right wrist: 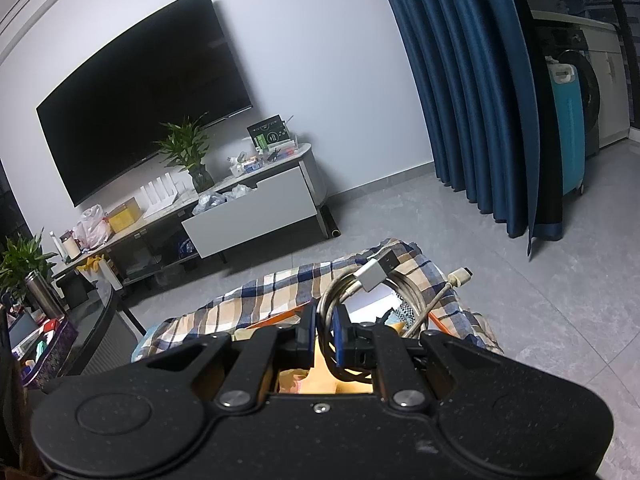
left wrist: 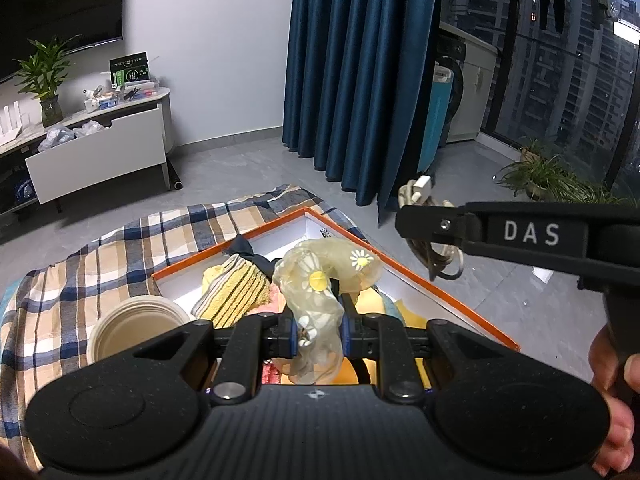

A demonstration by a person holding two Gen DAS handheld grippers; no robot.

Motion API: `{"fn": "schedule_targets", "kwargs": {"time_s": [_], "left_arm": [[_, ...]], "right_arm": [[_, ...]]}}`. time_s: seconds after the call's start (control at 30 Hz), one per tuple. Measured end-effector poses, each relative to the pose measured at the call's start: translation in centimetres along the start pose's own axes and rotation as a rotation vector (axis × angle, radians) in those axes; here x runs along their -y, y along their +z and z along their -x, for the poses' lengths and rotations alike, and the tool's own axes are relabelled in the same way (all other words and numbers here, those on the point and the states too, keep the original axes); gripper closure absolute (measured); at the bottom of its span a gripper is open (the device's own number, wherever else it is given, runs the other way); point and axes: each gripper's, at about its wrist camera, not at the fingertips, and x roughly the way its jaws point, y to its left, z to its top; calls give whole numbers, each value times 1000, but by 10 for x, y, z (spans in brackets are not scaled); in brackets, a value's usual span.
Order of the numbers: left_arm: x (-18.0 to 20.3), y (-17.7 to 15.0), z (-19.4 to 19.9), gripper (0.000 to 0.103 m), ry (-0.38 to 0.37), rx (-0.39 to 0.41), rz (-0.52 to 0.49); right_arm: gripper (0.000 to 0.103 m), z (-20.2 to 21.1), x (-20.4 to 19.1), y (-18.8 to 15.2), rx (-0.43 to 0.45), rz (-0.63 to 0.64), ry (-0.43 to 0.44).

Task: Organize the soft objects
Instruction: 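Lift and carry the plastic toy and white cable over the white box, then open the left gripper to drop the toy while the right gripper drops the cable, then withdraw both open tools above the filled box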

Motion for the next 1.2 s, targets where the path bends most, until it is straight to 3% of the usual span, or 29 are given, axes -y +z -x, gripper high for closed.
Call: {"fn": "schedule_targets", "kwargs": {"time_s": [0.47,0.63,0.8,0.9,0.97,1.03,1.2], "left_arm": [[-3,0,-18,82,-18,-41,5],[-3,-1,-22,82,-26,-56,8],[2,1,-29,80,-87,-68,11],[5,3,-32,67,-108,-58,19],[5,4,-33,46,-113,-50,33],[4,4,-31,38,-109,-41,43],[1,4,-20,28,-73,-29,58]], "right_arm": [[91,-30,10,4,-61,12,0],[90,-40,11,15,-51,28,9],[86,-36,15,22,-15,20,12],[84,-28,21,20,1,8,4],[83,-22,24,19,6,10,-5],[82,-15,26,17,16,14,-14],[73,3,31,15,37,7,-13]]}}
